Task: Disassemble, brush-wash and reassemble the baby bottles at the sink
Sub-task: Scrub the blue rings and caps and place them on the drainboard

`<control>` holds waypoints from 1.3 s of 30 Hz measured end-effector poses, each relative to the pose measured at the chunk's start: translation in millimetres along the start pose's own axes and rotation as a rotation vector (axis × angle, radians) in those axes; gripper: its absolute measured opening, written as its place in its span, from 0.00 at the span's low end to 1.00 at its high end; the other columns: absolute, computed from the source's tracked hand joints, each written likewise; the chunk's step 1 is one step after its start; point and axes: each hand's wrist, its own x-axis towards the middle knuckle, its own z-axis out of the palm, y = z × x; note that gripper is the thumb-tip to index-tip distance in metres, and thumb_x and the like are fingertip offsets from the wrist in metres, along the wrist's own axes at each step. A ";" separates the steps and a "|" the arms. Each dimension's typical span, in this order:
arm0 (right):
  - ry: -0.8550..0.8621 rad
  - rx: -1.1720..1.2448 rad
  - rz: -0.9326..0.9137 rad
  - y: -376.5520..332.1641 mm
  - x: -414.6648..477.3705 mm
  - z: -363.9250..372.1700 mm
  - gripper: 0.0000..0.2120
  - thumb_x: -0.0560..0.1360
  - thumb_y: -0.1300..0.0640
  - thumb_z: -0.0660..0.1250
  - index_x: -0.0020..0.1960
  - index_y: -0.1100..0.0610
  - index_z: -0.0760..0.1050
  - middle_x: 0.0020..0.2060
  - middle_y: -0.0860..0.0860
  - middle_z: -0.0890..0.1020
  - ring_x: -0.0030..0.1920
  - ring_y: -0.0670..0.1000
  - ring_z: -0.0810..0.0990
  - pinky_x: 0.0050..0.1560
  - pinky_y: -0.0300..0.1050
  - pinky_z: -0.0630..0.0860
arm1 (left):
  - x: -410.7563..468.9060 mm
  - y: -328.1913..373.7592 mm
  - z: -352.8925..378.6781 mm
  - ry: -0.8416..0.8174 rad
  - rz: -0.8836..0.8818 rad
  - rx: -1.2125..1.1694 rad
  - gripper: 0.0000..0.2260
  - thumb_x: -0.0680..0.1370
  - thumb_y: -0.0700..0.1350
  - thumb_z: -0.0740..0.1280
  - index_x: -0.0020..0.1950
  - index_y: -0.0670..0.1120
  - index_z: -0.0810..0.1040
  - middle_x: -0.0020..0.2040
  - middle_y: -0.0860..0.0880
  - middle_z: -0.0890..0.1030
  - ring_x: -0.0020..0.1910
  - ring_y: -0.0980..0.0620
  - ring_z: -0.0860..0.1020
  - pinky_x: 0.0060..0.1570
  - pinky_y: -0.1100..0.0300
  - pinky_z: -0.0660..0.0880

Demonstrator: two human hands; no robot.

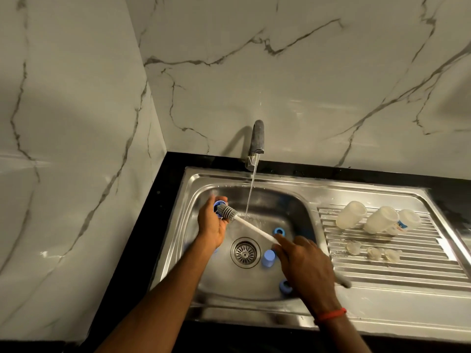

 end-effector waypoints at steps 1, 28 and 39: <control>0.058 -0.074 -0.026 -3.4 1.8 -1.9 0.09 0.74 0.54 0.69 0.53 0.48 0.82 0.34 0.51 0.77 0.34 0.55 0.77 0.32 0.43 0.66 | -1.9 -3.6 1.1 -0.023 0.031 0.068 0.15 0.84 0.45 0.60 0.41 0.43 0.80 0.38 0.48 0.82 0.38 0.51 0.78 0.40 0.56 0.79; -0.251 0.038 0.047 18.9 24.7 0.7 0.16 0.81 0.40 0.57 0.53 0.47 0.80 0.34 0.50 0.81 0.34 0.53 0.81 0.37 0.49 0.79 | -4.8 11.6 6.2 -0.148 0.264 0.251 0.12 0.84 0.40 0.58 0.43 0.42 0.76 0.38 0.49 0.80 0.39 0.50 0.82 0.41 0.57 0.81; 0.128 -0.189 -0.076 34.8 25.4 2.1 0.12 0.79 0.48 0.69 0.60 0.52 0.77 0.41 0.54 0.79 0.40 0.57 0.77 0.39 0.50 0.72 | -5.6 0.9 21.3 -0.146 0.349 0.491 0.13 0.86 0.43 0.55 0.45 0.46 0.75 0.41 0.50 0.78 0.36 0.59 0.77 0.40 0.64 0.74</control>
